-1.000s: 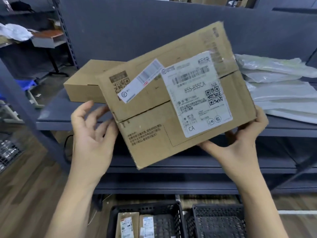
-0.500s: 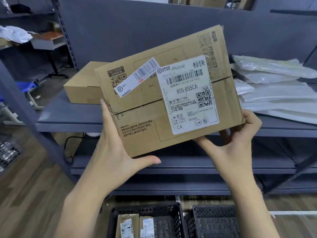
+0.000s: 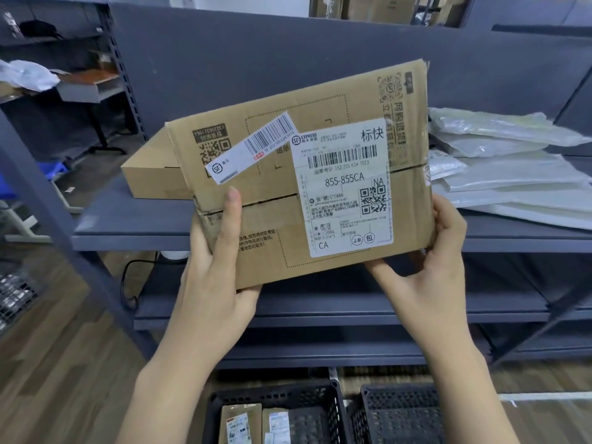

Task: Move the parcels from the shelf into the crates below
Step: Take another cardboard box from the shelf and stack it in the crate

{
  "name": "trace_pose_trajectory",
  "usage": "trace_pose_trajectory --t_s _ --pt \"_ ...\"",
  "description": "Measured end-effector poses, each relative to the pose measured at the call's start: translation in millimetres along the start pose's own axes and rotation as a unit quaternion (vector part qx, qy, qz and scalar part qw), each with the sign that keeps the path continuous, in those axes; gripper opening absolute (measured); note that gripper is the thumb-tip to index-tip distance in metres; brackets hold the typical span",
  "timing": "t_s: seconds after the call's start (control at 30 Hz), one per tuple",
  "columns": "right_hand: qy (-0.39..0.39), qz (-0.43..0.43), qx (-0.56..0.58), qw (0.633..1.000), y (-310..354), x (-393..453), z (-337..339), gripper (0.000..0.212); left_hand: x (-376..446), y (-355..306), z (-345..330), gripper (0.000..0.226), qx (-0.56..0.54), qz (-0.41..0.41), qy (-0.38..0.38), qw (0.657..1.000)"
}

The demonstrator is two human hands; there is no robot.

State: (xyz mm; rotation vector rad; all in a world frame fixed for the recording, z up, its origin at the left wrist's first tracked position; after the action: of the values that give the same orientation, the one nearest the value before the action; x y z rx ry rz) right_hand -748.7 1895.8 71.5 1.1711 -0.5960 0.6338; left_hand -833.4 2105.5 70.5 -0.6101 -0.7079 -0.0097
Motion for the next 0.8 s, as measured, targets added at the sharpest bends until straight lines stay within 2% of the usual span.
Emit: trace_pose_trajectory --t_s 0.43,0.67,0.8 --pt "0.021 -0.019 -0.031 0.999 4 -13 -4 0.089 -8 8 4 0.127 -0.018 0.016 0.042 0.999" --pt "0.104 -0.104 -0.063 0.987 -13 -49 -18 0.084 -37 34 -9 0.121 -0.031 0.061 0.124 0.99" --pt "0.147 -0.168 -0.099 0.97 -26 -81 -27 0.098 -59 50 -26 0.12 -0.04 0.076 0.171 0.982"
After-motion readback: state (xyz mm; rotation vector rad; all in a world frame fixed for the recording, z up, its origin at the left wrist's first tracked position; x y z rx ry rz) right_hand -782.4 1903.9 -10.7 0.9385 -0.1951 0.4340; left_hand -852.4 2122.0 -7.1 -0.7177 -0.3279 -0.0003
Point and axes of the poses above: each hand's wrist, its own x-axis towards the middle knuckle, its own z-axis out of the back of the hand, y = z × x, the point moved 5 cm from there along x, towards the middle knuckle, and after that the axes turned 1 degree about z, right-handed, at the moved point
